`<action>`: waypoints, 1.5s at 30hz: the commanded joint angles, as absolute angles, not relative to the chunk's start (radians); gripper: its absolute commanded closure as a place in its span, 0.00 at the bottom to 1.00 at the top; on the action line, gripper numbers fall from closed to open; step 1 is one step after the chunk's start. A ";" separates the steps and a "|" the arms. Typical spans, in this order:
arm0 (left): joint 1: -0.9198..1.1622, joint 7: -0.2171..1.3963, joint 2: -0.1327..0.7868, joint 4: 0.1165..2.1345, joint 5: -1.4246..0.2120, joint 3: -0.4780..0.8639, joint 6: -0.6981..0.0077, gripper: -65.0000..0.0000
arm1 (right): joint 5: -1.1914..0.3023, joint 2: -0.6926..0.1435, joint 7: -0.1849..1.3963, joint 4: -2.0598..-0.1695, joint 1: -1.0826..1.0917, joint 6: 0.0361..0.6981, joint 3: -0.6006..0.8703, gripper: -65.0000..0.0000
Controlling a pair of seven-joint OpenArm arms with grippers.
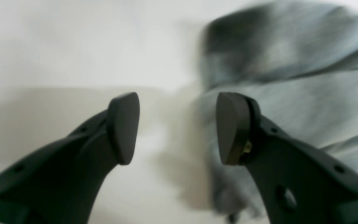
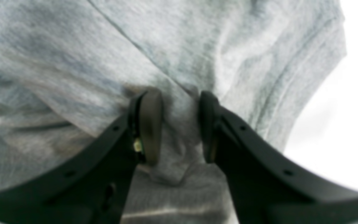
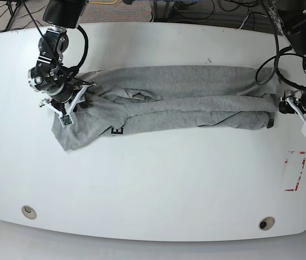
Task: Layout the t-shirt on the table in an organized manner, then fold the t-shirt properly
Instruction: 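Release the left gripper and move it to the shirt's folded end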
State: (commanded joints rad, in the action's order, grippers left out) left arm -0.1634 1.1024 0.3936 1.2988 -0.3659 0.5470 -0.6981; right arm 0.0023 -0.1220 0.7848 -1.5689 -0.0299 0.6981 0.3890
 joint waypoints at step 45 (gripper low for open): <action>-0.120 1.262 0.305 1.196 -0.624 0.642 -0.698 0.43 | 0.002 -0.120 0.785 -1.567 -0.031 0.698 0.390 0.70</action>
State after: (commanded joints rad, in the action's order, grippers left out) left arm -0.1204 1.2620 0.3046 1.1960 -0.6237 0.6421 -0.6981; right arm 0.0023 -0.1204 0.7848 -1.5673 -0.0315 0.6981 0.3905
